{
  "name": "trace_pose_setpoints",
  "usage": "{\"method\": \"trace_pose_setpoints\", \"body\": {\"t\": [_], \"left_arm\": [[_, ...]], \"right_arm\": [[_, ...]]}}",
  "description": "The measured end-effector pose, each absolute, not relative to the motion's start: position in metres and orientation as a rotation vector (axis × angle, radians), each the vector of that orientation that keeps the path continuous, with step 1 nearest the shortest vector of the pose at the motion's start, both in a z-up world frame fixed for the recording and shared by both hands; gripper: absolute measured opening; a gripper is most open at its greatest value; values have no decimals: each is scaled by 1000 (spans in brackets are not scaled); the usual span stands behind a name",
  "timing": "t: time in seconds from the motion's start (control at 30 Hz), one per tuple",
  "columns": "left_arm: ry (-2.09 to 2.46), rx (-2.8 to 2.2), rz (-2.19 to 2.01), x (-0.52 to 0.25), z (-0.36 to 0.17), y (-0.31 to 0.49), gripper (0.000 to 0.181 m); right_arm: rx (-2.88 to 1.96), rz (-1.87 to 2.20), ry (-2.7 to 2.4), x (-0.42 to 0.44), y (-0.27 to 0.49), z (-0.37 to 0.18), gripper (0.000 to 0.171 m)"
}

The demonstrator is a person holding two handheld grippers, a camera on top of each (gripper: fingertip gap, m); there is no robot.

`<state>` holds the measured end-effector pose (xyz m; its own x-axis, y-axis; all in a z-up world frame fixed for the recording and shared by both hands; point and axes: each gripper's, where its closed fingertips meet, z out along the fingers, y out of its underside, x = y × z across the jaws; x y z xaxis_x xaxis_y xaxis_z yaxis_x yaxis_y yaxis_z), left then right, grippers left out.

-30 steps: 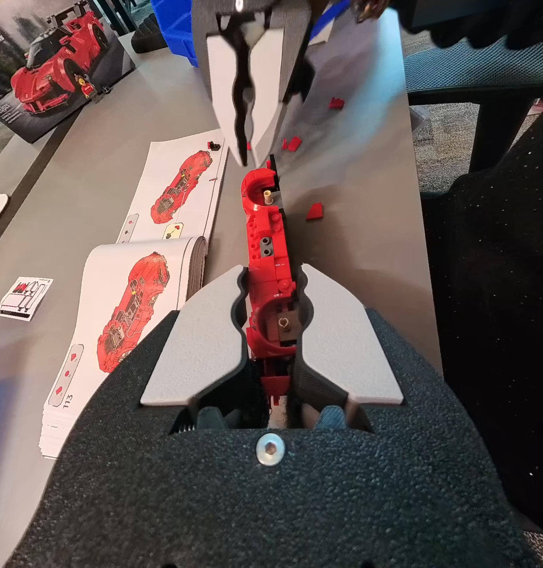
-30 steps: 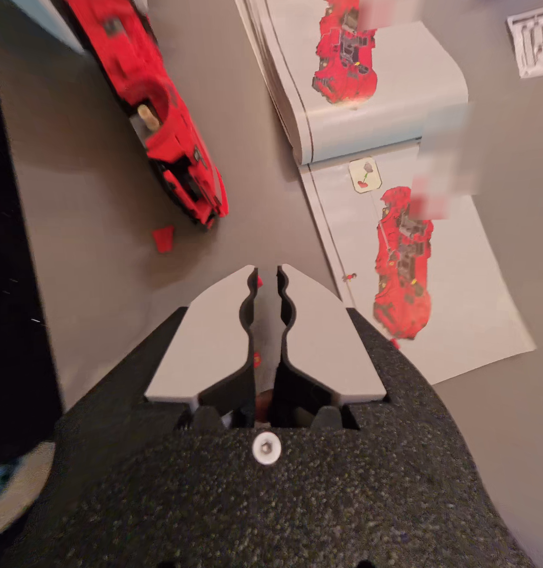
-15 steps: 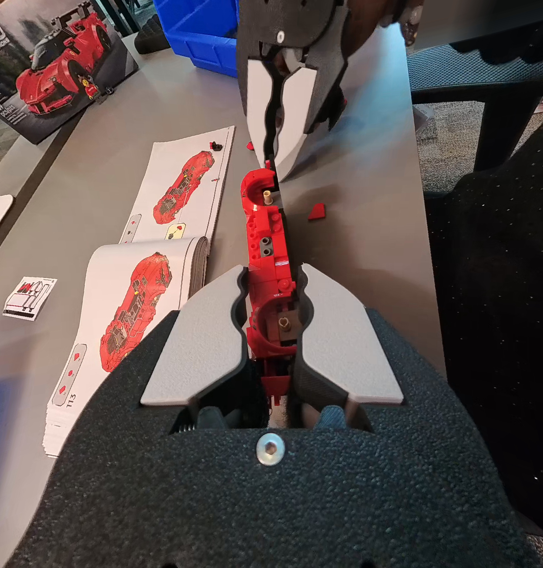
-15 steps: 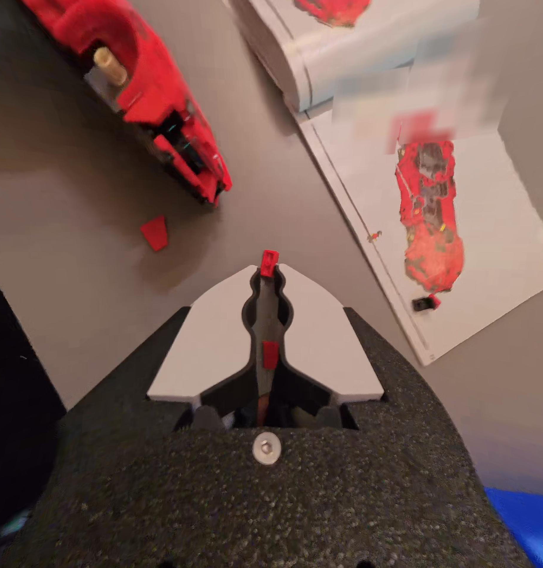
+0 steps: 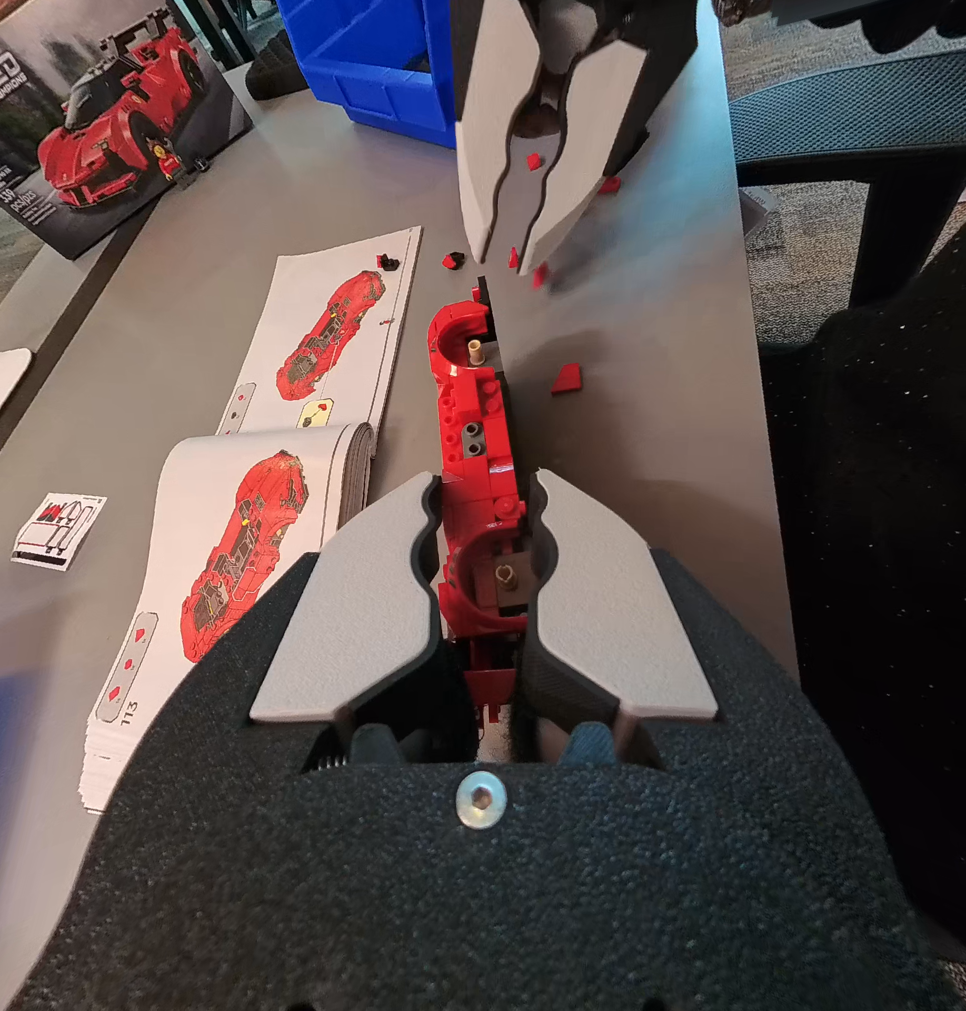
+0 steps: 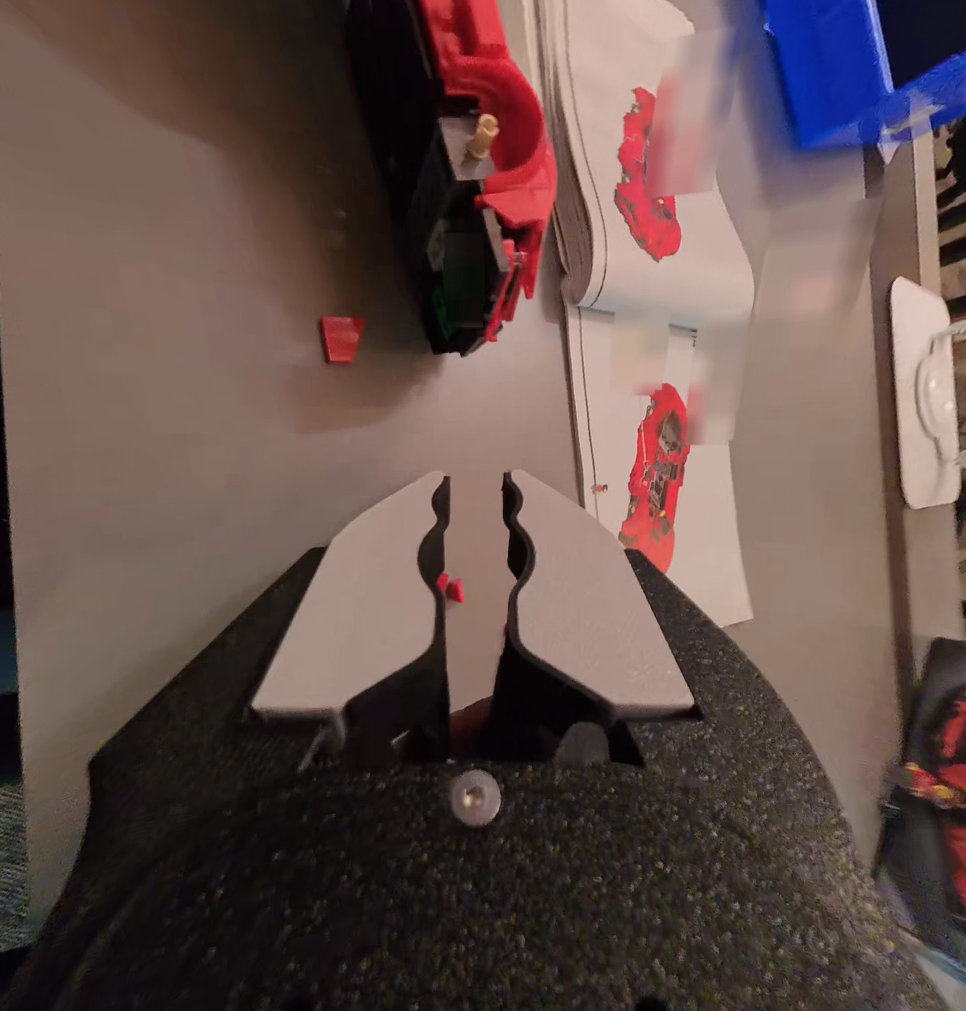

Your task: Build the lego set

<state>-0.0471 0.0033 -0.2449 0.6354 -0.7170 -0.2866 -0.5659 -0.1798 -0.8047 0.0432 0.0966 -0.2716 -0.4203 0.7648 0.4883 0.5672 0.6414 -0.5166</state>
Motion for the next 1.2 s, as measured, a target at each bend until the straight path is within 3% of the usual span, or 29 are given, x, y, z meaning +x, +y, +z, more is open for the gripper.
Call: {"method": "trace_pose_setpoints", "body": {"t": [0.33, 0.7, 0.97, 1.2], "left_arm": [[1017, -1864, -186, -47, -245, 4, 30], [1010, -1867, -183, -46, -245, 5, 30], [1015, -1871, -180, -46, -245, 6, 30], [1020, -1864, -186, -45, -245, 6, 30]], "right_arm": [[-1383, 599, -2078, 100, 100, -265, 4], [-1849, 530, -1775, 115, 97, -298, 19], [-1938, 541, -1732, 107, 87, -299, 11], [-1680, 559, -1900, 113, 100, -283, 10]]}}
